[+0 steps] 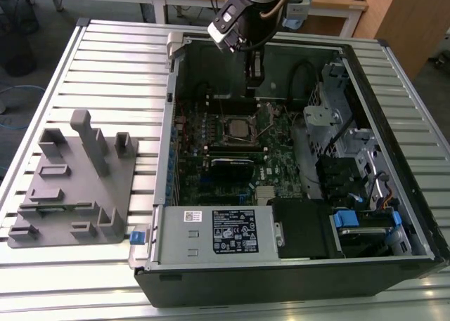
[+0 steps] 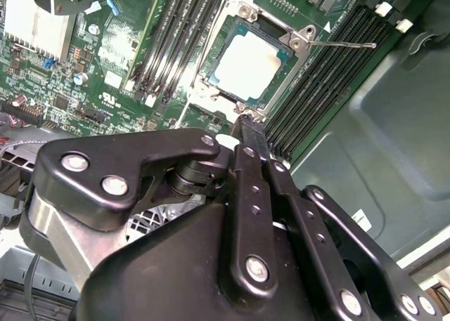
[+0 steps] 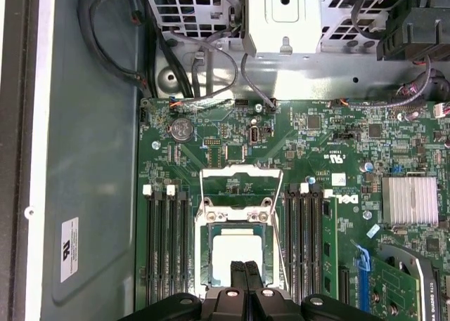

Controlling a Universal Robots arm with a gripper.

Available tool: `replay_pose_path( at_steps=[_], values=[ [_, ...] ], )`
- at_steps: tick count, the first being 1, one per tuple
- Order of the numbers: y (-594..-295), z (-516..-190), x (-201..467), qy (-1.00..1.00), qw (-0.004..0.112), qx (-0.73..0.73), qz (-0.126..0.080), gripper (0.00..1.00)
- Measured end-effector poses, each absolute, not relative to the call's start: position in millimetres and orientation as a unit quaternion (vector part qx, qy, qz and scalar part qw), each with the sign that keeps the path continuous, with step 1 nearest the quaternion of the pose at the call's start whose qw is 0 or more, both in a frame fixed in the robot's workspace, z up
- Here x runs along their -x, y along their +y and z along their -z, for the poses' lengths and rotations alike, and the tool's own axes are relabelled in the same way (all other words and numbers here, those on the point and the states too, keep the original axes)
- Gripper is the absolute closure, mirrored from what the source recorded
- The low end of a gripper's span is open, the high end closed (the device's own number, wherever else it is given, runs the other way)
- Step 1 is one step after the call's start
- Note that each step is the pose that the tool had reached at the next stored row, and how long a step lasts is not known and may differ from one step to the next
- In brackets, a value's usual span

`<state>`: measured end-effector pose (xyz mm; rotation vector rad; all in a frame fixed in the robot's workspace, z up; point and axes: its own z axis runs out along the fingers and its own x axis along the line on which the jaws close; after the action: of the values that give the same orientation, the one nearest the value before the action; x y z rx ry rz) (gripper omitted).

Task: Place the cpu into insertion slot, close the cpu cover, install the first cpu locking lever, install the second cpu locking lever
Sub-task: 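Close the cpu cover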

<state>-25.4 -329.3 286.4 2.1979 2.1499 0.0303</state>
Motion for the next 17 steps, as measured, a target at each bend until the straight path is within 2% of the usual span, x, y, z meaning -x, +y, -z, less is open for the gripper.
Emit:
replay_pose_path(
  at_steps=[17],
  values=[
    [-329.3,-286.3,20.1,0.699,0.033,-0.714,-0.010,0.89]
  ],
)
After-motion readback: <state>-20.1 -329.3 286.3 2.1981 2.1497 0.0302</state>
